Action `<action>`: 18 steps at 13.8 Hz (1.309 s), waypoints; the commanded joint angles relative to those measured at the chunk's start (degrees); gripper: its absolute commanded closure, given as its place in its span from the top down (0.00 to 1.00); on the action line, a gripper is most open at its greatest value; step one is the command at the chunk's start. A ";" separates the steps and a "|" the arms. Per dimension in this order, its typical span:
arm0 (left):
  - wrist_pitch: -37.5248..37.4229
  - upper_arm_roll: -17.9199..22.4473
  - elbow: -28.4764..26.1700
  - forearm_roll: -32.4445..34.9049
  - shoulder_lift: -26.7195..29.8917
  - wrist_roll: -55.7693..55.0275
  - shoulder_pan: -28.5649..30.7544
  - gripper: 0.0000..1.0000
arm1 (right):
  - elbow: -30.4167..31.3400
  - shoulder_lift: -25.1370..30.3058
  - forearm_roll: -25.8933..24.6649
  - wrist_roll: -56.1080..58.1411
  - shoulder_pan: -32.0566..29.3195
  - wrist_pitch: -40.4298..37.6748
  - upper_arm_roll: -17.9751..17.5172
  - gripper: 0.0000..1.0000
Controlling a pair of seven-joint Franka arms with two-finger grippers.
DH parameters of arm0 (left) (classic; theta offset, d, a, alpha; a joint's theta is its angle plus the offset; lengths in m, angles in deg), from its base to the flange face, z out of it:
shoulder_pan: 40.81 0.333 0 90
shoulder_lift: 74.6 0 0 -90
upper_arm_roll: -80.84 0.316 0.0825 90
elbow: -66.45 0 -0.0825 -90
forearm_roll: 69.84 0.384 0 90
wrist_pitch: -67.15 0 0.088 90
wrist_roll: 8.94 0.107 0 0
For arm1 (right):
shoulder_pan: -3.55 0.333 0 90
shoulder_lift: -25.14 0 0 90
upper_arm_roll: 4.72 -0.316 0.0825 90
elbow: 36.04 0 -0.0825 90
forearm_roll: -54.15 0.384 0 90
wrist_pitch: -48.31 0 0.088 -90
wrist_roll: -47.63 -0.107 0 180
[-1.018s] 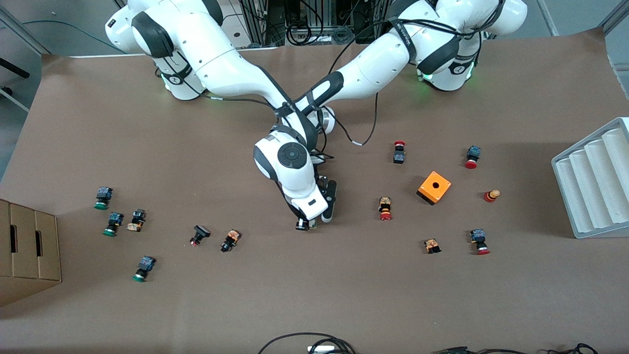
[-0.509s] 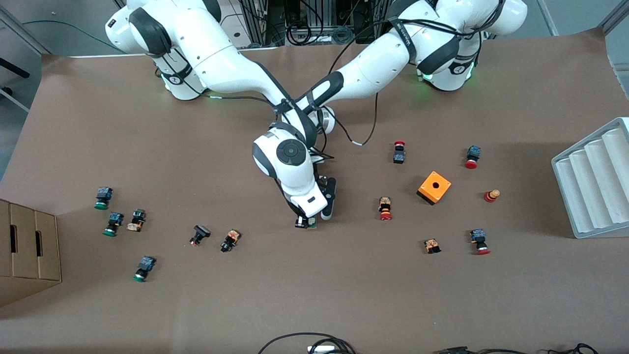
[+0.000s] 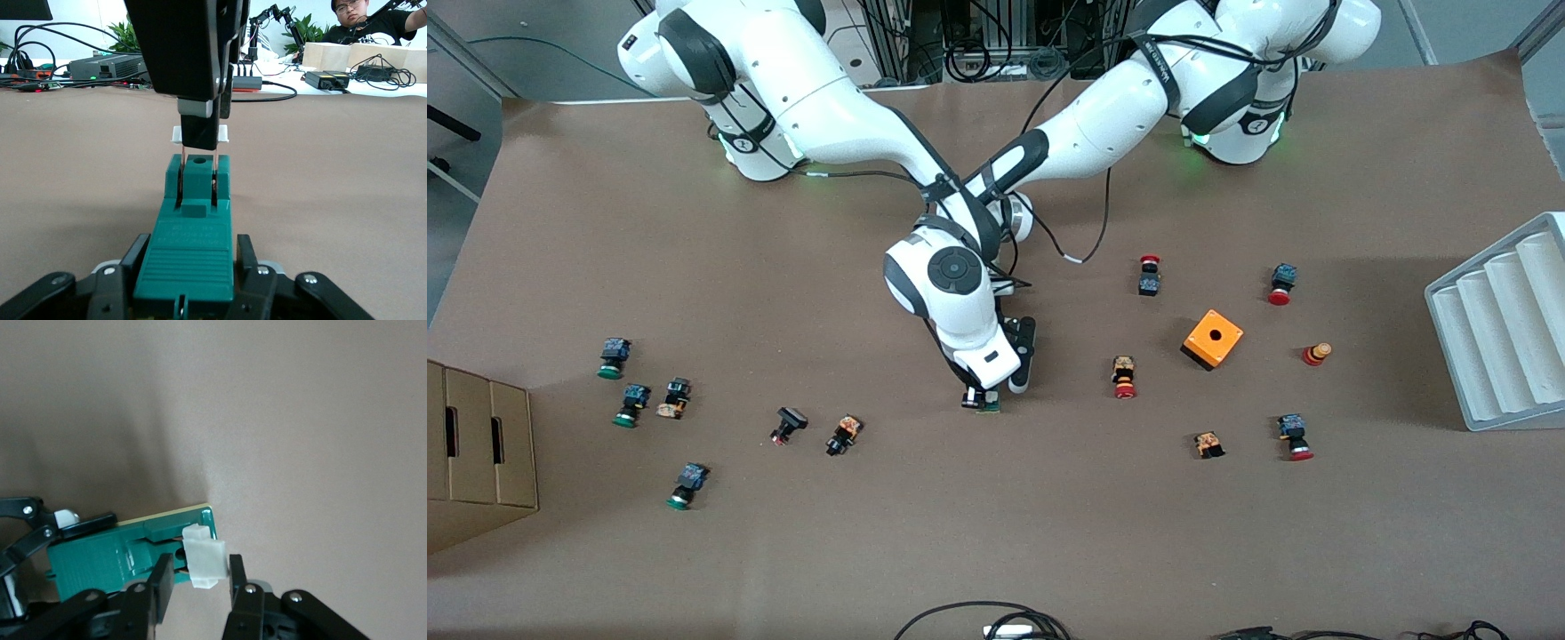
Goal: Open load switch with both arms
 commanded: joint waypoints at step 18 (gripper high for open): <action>2.28 0.17 1.59 0.19 -3.00 -1.49 -0.57 0.59 | 7.53 4.95 -0.62 -0.31 1.31 -0.96 -0.56 0.40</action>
